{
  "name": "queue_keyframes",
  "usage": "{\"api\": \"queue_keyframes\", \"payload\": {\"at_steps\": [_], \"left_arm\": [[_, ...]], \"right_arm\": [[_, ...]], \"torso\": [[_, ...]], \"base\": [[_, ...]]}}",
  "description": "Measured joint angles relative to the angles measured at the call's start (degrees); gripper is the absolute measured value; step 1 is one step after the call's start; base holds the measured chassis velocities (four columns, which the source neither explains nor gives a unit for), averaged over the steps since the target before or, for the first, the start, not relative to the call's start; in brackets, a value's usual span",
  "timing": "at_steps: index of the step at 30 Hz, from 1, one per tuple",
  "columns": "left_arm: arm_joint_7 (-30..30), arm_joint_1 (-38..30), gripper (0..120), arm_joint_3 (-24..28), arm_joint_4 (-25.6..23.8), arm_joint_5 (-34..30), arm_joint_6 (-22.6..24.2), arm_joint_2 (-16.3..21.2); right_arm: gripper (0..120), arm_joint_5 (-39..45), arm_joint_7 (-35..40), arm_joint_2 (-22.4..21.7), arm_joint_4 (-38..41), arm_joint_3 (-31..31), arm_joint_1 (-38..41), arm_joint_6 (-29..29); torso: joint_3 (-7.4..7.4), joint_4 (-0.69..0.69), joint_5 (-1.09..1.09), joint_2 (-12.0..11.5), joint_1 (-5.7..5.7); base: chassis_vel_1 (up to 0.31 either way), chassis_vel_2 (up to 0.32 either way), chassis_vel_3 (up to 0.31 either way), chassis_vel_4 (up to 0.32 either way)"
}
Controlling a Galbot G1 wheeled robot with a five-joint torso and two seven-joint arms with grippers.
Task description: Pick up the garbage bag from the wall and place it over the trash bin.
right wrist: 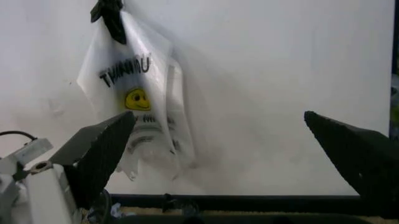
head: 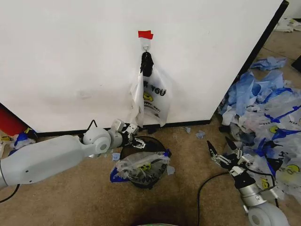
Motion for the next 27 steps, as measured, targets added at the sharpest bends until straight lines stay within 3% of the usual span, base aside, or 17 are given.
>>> {"api": "queue_keyframes", "payload": {"at_steps": [6, 16, 19, 27], "left_arm": [[0.1, -0.6, 52, 1.1, -1.1, 0.2, 1.0, 0.8], [-2.8, -1.0, 14, 1.8, -1.9, 0.4, -1.8, 0.7], [-3.8, -1.0, 3, 1.4, -2.9, -0.2, 0.1, 1.1], [-7.7, 2.2, 1, -0.5, -4.7, -1.0, 0.3, 3.1]], "right_arm": [[100, -0.5, 0.1, 0.1, 0.0, -0.5, 0.1, 0.3], [100, -1.6, -0.4, 1.2, -0.4, -0.7, -1.1, 1.5], [100, -1.7, -0.4, 1.2, -0.3, -0.7, -1.3, 1.5], [100, -1.7, -0.4, 0.8, 0.5, -0.7, -1.7, 1.3]], "torso": [[-0.01, -0.02, 0.0, 0.0, 0.0], [0.0, -0.03, -0.01, 0.0, 0.0], [-0.01, -0.03, 0.0, 0.0, 0.0], [-0.01, -0.01, 0.0, 0.0, 0.0]], "base": [[0.0, 0.0, 0.0, 0.0], [0.0, 0.0, 0.0, 0.0], [0.0, 0.0, 0.0, 0.0], [0.0, 0.0, 0.0, 0.0]]}}
